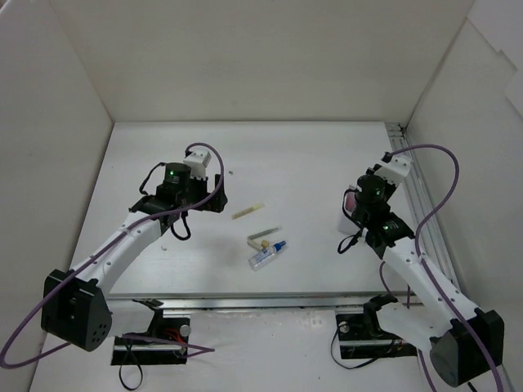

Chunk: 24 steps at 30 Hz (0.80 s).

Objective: Sort the stationery into containers
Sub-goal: Place the pen in the storage box.

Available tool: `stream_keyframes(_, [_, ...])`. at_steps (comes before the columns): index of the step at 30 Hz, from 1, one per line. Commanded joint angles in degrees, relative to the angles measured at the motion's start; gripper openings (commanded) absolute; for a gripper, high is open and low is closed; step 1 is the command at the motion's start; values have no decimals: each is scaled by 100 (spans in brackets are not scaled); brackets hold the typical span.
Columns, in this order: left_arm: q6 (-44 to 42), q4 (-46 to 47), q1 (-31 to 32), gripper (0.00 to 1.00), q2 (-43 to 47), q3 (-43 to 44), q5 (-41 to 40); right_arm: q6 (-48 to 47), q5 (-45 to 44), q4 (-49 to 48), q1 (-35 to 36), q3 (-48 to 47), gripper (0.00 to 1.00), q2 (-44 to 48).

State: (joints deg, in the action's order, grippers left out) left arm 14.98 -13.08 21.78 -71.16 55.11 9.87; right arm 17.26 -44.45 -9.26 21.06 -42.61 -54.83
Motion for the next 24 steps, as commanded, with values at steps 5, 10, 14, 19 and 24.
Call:
stream_keyframes(5, [-83,350,-34,100,-118,167,507,-31,630,-1229,-278,139,0,-643])
stream_keyframes(10, [-259,315,-34,100,-337,254,726,295,841,-1009,-304,271,29,-582])
stream_keyframes(14, [-461,280,-34,100,-749,368,981,445,990,-464,-313,157,76,-267])
stream_keyframes(19, [-777,140,53,100,-1426,832,1307,516,1254,19,-313,16,98,147])
stream_keyframes(24, [-1085,-317,449,99,-2419,1720,728,524,1693,205,-304,7,98,534])
